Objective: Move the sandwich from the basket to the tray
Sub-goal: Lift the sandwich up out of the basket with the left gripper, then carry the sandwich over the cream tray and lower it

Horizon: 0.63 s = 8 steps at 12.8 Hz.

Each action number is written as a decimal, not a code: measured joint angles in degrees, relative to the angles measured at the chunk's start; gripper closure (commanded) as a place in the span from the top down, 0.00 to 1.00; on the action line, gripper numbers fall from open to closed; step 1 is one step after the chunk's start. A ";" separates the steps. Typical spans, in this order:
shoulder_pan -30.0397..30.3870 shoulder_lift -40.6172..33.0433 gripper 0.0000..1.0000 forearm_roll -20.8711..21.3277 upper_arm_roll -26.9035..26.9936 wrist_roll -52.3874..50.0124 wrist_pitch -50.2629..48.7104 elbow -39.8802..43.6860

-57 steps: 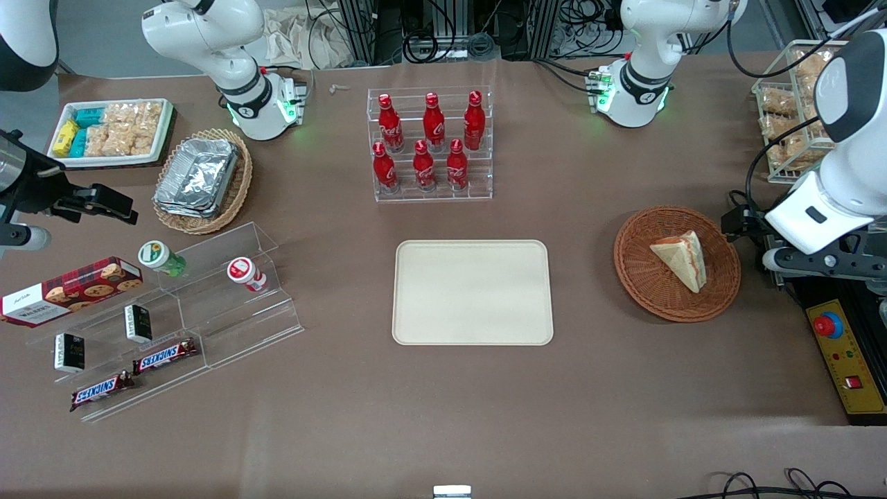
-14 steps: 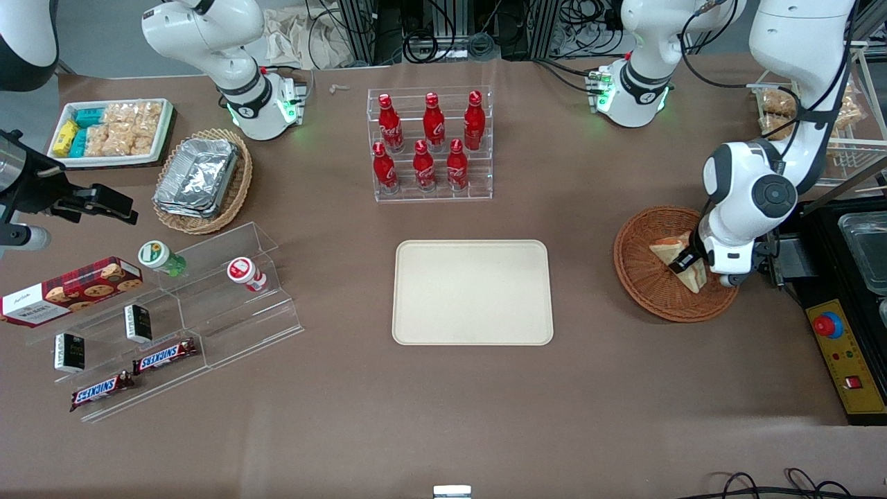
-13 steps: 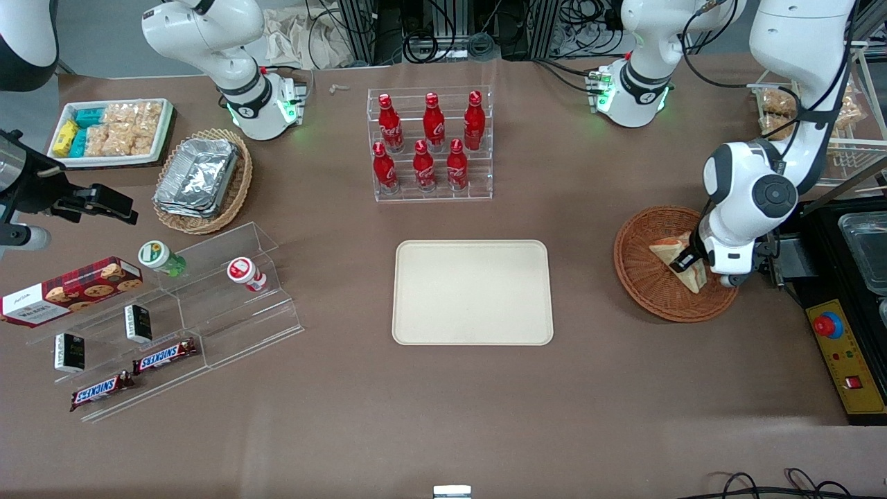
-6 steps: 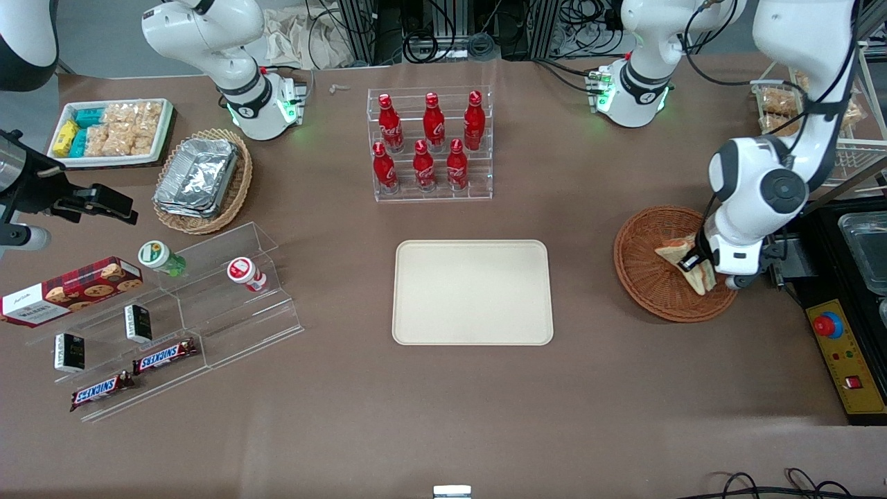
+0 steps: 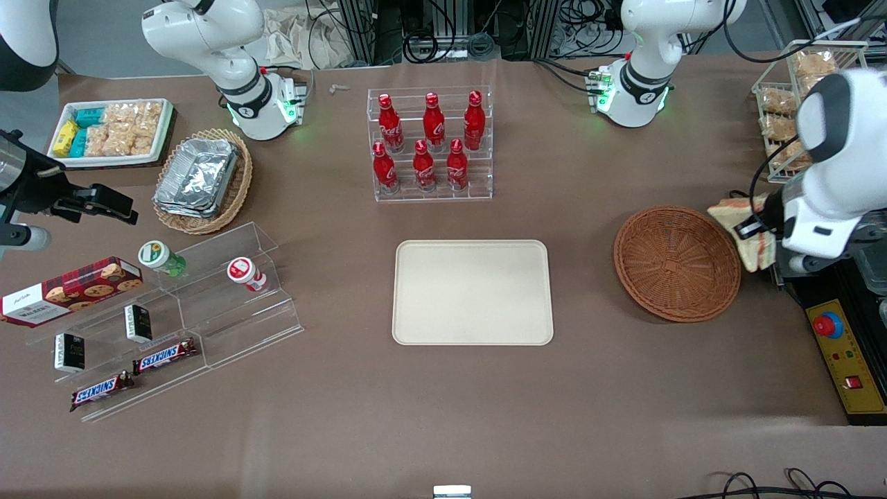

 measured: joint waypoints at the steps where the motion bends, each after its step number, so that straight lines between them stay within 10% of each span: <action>1: -0.02 0.19 0.00 -0.08 -1.38 4.15 -4.05 3.88; 8: -0.71 6.21 0.00 -5.90 -17.59 3.67 -6.68 11.11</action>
